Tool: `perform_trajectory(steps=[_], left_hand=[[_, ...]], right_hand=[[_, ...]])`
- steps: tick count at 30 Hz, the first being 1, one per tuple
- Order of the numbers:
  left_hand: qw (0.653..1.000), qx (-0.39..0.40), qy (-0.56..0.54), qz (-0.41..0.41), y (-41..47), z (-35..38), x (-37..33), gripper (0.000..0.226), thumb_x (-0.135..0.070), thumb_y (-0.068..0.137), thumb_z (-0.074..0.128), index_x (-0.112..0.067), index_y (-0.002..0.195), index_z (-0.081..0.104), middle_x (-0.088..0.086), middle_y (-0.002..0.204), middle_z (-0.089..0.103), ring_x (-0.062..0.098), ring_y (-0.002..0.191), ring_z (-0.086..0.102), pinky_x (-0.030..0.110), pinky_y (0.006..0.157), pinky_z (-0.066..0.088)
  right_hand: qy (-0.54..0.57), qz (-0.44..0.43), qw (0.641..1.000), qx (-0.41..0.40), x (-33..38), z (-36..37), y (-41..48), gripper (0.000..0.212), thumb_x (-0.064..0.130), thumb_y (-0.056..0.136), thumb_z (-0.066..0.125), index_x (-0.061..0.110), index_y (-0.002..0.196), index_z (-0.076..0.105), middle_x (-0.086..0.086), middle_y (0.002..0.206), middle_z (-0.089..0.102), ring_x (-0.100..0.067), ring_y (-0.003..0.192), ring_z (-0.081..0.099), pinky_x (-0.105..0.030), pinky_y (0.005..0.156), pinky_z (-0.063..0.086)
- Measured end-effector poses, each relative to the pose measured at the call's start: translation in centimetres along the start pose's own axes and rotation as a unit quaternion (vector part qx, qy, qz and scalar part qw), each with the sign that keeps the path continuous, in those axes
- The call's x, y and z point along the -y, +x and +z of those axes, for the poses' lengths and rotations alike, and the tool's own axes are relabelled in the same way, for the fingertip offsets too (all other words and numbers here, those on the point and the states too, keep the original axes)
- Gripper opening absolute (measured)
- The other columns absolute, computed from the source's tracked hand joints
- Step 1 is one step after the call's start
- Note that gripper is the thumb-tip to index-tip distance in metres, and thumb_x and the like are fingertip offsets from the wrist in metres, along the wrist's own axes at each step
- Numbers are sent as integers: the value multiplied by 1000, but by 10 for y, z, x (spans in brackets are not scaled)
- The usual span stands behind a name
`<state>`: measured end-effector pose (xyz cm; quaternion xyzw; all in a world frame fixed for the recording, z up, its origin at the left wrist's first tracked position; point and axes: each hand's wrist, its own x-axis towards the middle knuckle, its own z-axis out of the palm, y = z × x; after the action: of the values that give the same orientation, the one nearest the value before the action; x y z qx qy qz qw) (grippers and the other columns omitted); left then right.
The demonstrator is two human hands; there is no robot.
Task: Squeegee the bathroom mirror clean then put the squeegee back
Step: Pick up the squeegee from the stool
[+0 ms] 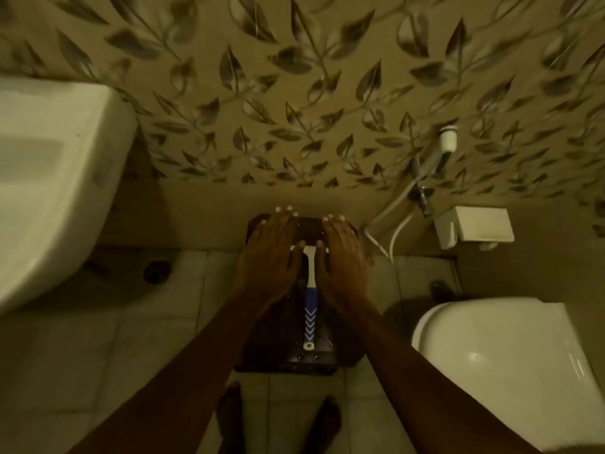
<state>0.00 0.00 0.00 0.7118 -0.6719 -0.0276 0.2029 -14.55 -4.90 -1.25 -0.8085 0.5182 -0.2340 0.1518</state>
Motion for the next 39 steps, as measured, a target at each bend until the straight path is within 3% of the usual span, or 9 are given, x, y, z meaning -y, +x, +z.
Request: perform_trajectory(steps=[5,10,14,19,25,29,31,34,39], left_hand=[[999,35,5,-38,-21,57,23,51,-37,99,29,-11,142,37,7,150,36,19,142,23,33,114,15],[997,53,4,-48,-35,85,38,50,-37,100,31,-13,144,32,6,152,32,13,143,12,31,115,9],[997,50,-19,-57,-39,78,42,50,-37,99,31,-11,141,36,8,149,37,17,143,21,32,114,13],[997,31,-55,-52,-27,34,41,50,-37,98,29,-10,139,40,9,147,41,20,142,25,33,114,15],[995,-14,-90,-29,-19,-59,31,45,-32,97,39,-11,136,43,7,146,42,19,141,26,34,115,15],[996,-46,-73,12,-22,-132,28,47,-34,97,39,-8,136,45,9,145,44,22,139,32,41,110,31],[996,-63,-51,20,-25,-165,30,49,-38,98,35,-11,138,42,7,147,42,19,140,29,37,112,26],[995,-95,-37,7,-33,-206,31,50,-43,99,29,-16,140,38,4,149,38,15,142,24,29,112,13],[987,-160,-33,7,-57,-263,32,46,-37,98,37,-14,138,42,7,144,45,19,139,31,34,114,21]], right_hand=[[22,61,996,55,-27,49,-24,49,34,96,42,13,141,42,-5,145,46,-16,137,35,-33,108,35],[62,174,979,86,-35,83,-40,50,43,91,54,12,130,47,-7,123,58,-21,107,58,-38,86,52],[134,327,924,147,-29,93,-36,37,34,96,52,7,121,52,-10,107,65,-27,97,63,-33,74,48],[188,373,907,48,0,64,-25,18,32,95,52,14,99,53,9,76,57,-14,72,59,-22,52,36],[269,313,909,-56,76,-6,-14,18,35,93,54,17,91,53,2,77,63,-15,70,61,-36,65,50],[320,272,902,-102,137,-55,-9,18,41,94,53,23,94,53,9,74,64,1,65,62,-19,58,50],[346,247,897,-120,165,-75,-10,18,42,94,52,24,96,54,13,70,62,7,61,61,-8,50,46],[376,204,893,-140,202,-97,-13,17,38,96,52,22,103,56,15,74,66,5,65,63,-11,51,48],[421,160,879,-158,254,-122,-14,19,34,97,53,20,108,56,13,90,65,9,79,61,-9,59,47]])
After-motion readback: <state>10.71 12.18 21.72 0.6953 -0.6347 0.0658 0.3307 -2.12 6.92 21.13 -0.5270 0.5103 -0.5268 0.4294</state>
